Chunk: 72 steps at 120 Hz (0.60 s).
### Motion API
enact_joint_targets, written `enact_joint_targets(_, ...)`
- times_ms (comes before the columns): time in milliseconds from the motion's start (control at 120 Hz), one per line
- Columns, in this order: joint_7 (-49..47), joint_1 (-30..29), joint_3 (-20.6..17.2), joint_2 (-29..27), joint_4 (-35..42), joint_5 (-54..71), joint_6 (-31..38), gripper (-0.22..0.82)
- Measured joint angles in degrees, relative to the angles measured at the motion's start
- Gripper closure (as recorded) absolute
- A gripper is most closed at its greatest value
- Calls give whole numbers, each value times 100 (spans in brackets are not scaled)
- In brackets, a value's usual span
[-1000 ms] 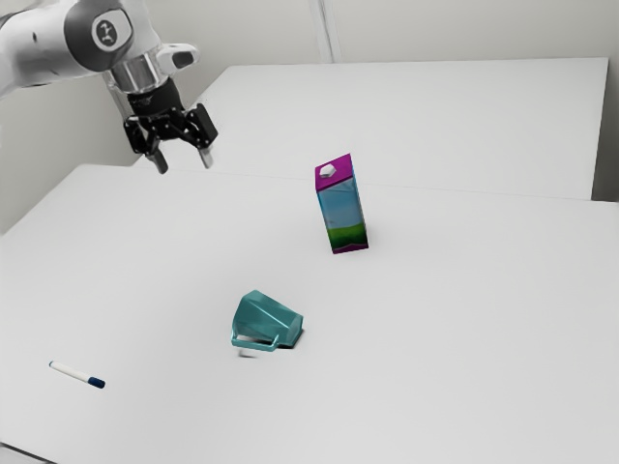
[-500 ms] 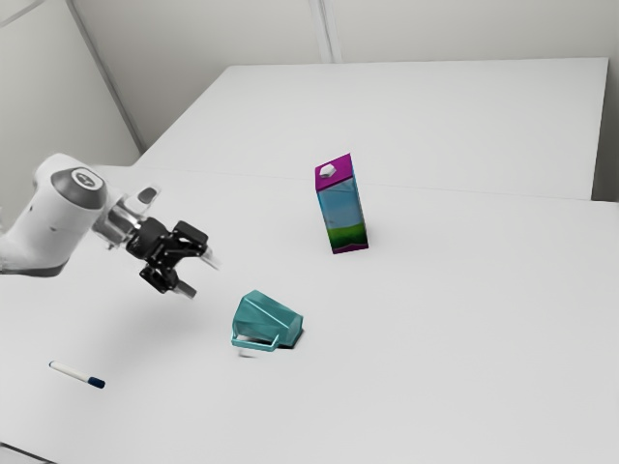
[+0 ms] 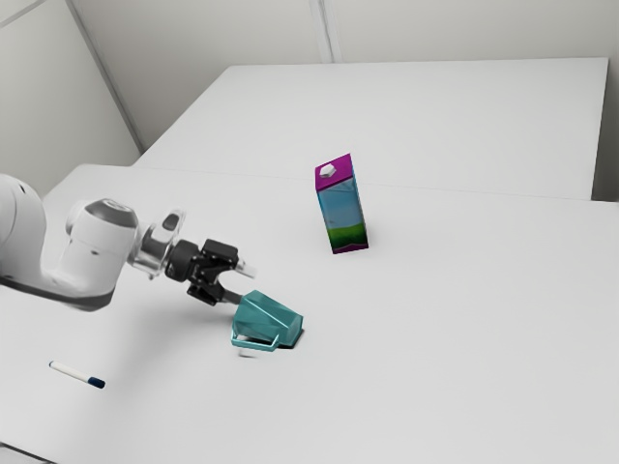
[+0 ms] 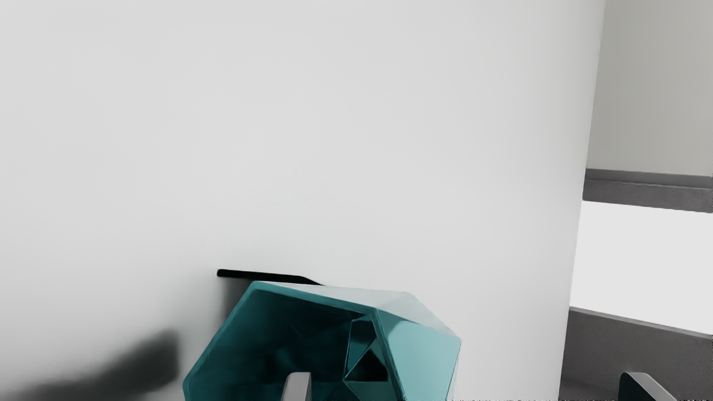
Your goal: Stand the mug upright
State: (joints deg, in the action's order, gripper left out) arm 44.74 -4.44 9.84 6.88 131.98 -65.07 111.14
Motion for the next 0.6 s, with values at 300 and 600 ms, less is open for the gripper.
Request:
enact_joint_targets(300, 730, 2, -34, -4, 263, -292, -15, 0)
enact_joint_targets(600, 1174, 15, -114, 1, 396, -530, 12, 3)
